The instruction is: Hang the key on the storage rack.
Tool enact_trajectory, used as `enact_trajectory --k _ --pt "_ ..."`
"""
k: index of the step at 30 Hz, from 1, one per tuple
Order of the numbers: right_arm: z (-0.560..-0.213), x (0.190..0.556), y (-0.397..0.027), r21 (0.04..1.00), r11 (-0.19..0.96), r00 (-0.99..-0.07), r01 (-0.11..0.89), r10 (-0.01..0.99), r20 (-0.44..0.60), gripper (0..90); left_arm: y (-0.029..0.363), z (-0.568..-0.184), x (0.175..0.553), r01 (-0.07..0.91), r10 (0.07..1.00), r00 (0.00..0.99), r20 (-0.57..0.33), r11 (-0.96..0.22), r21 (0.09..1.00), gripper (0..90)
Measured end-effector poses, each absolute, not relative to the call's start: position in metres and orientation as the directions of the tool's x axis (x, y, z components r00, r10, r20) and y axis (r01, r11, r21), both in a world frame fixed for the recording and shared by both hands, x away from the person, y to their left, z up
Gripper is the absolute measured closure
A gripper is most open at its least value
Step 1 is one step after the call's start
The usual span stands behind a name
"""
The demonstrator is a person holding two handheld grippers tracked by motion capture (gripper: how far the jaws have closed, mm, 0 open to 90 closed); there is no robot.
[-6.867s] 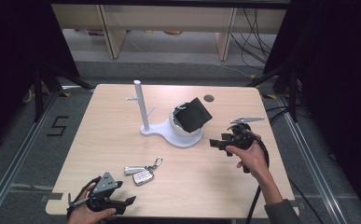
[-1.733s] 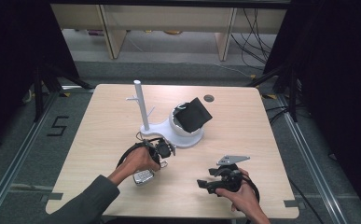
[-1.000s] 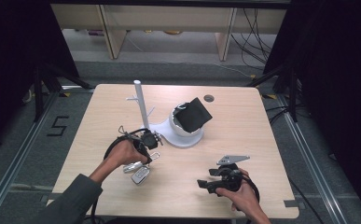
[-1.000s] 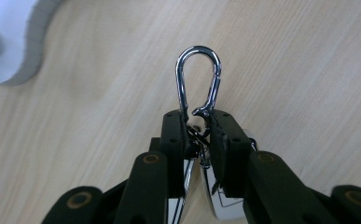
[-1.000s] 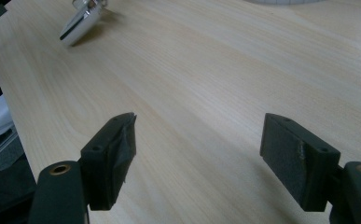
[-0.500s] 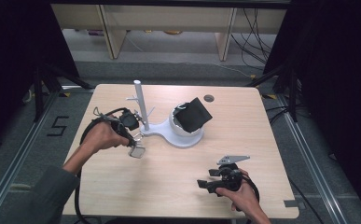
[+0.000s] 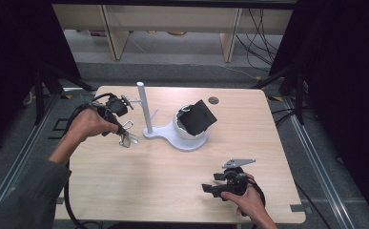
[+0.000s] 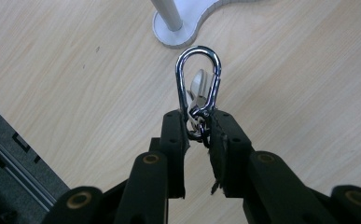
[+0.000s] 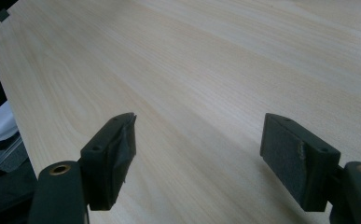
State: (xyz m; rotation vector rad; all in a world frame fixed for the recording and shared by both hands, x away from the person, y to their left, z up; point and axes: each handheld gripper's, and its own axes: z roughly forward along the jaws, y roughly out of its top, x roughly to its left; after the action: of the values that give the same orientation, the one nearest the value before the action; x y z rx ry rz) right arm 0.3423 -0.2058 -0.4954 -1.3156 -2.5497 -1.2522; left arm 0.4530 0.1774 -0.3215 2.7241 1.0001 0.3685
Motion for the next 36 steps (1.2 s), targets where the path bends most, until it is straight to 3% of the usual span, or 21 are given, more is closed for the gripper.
enact_trajectory --k 20,36 --pt "-0.497 0.342 -0.206 0.646 0.320 -0.648 0.694 0.668 0.366 27.6 0.188 -0.282 0.477 0.652 0.714 0.679 0.170 -0.693 0.308 75.3" --pt "-0.495 0.341 -0.205 0.635 0.327 -0.642 0.700 0.677 0.360 27.5 0.172 -0.277 0.495 0.663 0.719 0.677 0.158 -0.688 0.296 75.3"
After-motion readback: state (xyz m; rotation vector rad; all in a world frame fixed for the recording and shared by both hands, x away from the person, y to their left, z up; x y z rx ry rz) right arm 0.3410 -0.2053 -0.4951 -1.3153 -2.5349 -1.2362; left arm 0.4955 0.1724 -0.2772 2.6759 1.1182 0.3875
